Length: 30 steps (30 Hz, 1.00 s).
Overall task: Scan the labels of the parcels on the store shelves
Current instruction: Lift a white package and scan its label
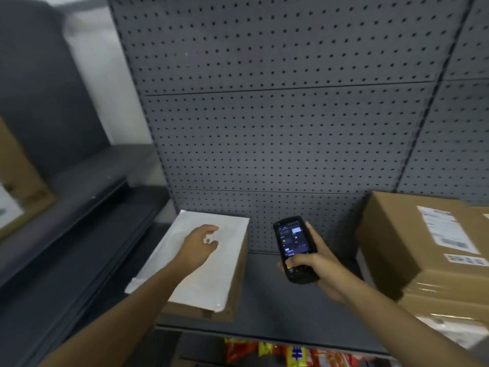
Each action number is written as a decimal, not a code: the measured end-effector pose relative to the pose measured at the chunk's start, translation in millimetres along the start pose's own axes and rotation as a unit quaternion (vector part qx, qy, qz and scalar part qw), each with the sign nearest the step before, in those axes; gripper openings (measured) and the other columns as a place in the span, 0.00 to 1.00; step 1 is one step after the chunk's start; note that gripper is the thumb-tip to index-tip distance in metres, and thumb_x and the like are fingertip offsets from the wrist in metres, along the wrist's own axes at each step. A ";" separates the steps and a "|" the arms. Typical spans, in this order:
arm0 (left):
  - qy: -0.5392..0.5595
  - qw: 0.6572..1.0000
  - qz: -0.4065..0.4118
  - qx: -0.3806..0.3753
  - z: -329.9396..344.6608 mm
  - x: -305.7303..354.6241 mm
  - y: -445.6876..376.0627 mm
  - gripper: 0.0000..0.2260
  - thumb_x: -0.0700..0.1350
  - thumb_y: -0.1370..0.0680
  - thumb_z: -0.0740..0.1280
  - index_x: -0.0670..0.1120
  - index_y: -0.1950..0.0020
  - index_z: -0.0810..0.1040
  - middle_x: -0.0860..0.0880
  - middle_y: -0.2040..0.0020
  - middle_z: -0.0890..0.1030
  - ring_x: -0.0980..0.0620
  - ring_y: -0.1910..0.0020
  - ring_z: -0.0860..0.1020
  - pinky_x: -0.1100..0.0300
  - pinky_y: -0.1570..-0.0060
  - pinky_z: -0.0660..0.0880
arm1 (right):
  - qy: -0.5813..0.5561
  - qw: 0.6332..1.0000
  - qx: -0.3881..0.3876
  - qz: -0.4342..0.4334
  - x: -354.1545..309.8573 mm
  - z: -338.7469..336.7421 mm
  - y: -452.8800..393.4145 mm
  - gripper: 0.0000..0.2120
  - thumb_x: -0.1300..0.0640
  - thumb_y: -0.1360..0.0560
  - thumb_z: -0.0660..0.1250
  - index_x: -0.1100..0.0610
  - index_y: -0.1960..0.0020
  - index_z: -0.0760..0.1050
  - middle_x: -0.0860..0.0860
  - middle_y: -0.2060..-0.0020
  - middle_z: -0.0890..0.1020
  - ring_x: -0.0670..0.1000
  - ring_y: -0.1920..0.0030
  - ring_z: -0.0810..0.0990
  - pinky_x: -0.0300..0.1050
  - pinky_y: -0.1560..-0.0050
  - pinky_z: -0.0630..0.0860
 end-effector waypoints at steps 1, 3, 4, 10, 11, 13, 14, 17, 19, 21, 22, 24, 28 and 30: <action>-0.001 1.000 -0.015 -0.005 -12.6 -19.2 -5.6 0.15 0.35 0.22 0.66 0.42 0.36 0.76 0.46 0.37 0.74 0.46 0.36 0.74 0.60 0.44 0.73 | -0.007 1.000 0.003 0.009 9.2 17.3 -5.1 0.42 0.76 0.35 0.70 0.42 0.32 0.68 0.59 0.48 0.85 0.67 0.52 0.84 0.57 0.46 0.79; -0.014 0.999 -0.038 -0.012 -34.6 -58.1 -16.3 0.15 0.35 0.22 0.66 0.42 0.36 0.76 0.46 0.36 0.73 0.48 0.38 0.74 0.59 0.45 0.74 | -0.027 0.999 0.002 0.022 27.9 48.6 -12.9 0.38 0.76 0.36 0.71 0.44 0.35 0.71 0.59 0.47 0.85 0.67 0.49 0.83 0.61 0.42 0.78; -0.026 0.998 -0.052 -0.014 -44.7 -75.4 -19.5 0.15 0.36 0.22 0.67 0.43 0.36 0.76 0.47 0.36 0.72 0.50 0.40 0.74 0.58 0.45 0.74 | -0.034 0.999 0.005 0.029 37.4 61.8 -15.9 0.37 0.74 0.37 0.72 0.45 0.35 0.72 0.59 0.47 0.84 0.68 0.47 0.83 0.63 0.40 0.77; -0.109 0.985 -0.135 -0.020 -73.9 -155.7 -32.7 0.18 0.46 0.24 0.71 0.51 0.35 0.76 0.42 0.30 0.66 0.41 0.34 0.71 0.48 0.35 0.71 | -0.026 0.997 0.006 0.076 78.3 124.9 -15.9 0.35 0.69 0.41 0.73 0.49 0.37 0.73 0.62 0.46 0.83 0.67 0.48 0.83 0.55 0.52 0.81; -0.094 0.985 -0.145 -0.029 -74.9 -162.4 -34.3 0.18 0.47 0.25 0.71 0.52 0.35 0.76 0.42 0.30 0.66 0.41 0.34 0.70 0.48 0.35 0.71 | -0.022 0.997 0.012 0.079 81.6 130.6 -15.2 0.35 0.69 0.41 0.73 0.48 0.37 0.73 0.61 0.46 0.83 0.66 0.49 0.83 0.55 0.52 0.82; -0.050 0.986 -0.153 -0.044 -74.6 -172.6 -39.8 0.18 0.45 0.25 0.72 0.52 0.36 0.76 0.42 0.32 0.69 0.41 0.38 0.74 0.48 0.40 0.75 | -0.018 0.996 0.017 0.086 86.3 139.2 -15.0 0.34 0.72 0.38 0.72 0.46 0.39 0.74 0.59 0.46 0.83 0.64 0.50 0.84 0.57 0.50 0.81; -0.031 0.986 -0.156 -0.054 -73.2 -175.8 -42.4 0.18 0.44 0.25 0.72 0.50 0.36 0.76 0.42 0.33 0.70 0.41 0.41 0.76 0.49 0.43 0.77 | -0.016 0.995 0.022 0.092 88.7 141.1 -15.4 0.32 0.74 0.36 0.71 0.45 0.40 0.74 0.59 0.47 0.84 0.64 0.50 0.84 0.57 0.50 0.81; 0.002 0.987 -0.155 -0.046 -68.3 -178.1 -49.4 0.18 0.39 0.27 0.74 0.47 0.38 0.77 0.42 0.36 0.70 0.41 0.42 0.76 0.49 0.44 0.77 | -0.023 0.994 0.039 0.101 92.3 142.9 -16.7 0.32 0.76 0.34 0.69 0.45 0.40 0.74 0.58 0.48 0.84 0.66 0.50 0.84 0.56 0.51 0.82; 0.008 0.990 -0.139 -0.020 -69.8 -176.6 -52.9 0.16 0.37 0.28 0.75 0.45 0.42 0.78 0.42 0.37 0.69 0.42 0.41 0.75 0.49 0.41 0.76 | -0.023 0.994 0.043 0.102 96.2 142.1 -18.5 0.34 0.76 0.34 0.69 0.46 0.37 0.73 0.59 0.47 0.84 0.66 0.50 0.84 0.57 0.51 0.82; 0.011 0.994 -0.106 0.006 -74.9 -176.1 -56.1 0.15 0.34 0.30 0.75 0.44 0.45 0.80 0.39 0.38 0.72 0.41 0.41 0.76 0.49 0.40 0.75 | -0.025 0.994 0.046 0.099 98.2 141.6 -20.6 0.35 0.76 0.35 0.70 0.47 0.36 0.72 0.60 0.46 0.83 0.64 0.52 0.85 0.57 0.52 0.82; 0.011 0.996 -0.092 0.013 -77.8 -174.9 -56.2 0.14 0.33 0.30 0.75 0.44 0.46 0.81 0.38 0.38 0.73 0.40 0.41 0.77 0.50 0.40 0.75 | -0.021 0.994 0.048 0.097 99.0 141.2 -21.8 0.35 0.76 0.35 0.70 0.48 0.36 0.72 0.60 0.47 0.84 0.62 0.53 0.85 0.57 0.51 0.82; 0.012 0.998 -0.065 0.015 -81.2 -171.1 -54.2 0.13 0.32 0.30 0.75 0.45 0.49 0.82 0.39 0.40 0.76 0.41 0.42 0.77 0.52 0.40 0.74 | -0.008 0.995 0.051 0.089 100.8 140.6 -22.5 0.36 0.74 0.37 0.71 0.48 0.35 0.72 0.58 0.47 0.84 0.59 0.53 0.85 0.57 0.50 0.82; 0.115 0.989 -0.086 -0.028 -82.6 -162.3 -50.1 0.13 0.29 0.28 0.71 0.45 0.51 0.82 0.44 0.43 0.80 0.46 0.44 0.78 0.55 0.43 0.74 | 0.007 0.995 0.056 0.084 102.9 140.0 -21.0 0.43 0.68 0.44 0.74 0.46 0.32 0.69 0.55 0.45 0.83 0.57 0.47 0.83 0.57 0.48 0.82; 0.170 0.978 -0.110 -0.050 -83.0 -160.8 -48.9 0.14 0.28 0.28 0.70 0.46 0.51 0.82 0.43 0.42 0.80 0.45 0.43 0.78 0.51 0.38 0.74 | 0.007 0.995 0.057 0.083 103.8 139.0 -19.5 0.44 0.68 0.44 0.75 0.45 0.31 0.68 0.55 0.44 0.83 0.56 0.47 0.83 0.57 0.47 0.82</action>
Point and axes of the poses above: each hand's wrist, its own y-axis away from the middle knuckle, its own z-axis out of the palm, x = y × z, the point moved 3 cm from there along -y, towards the middle knuckle
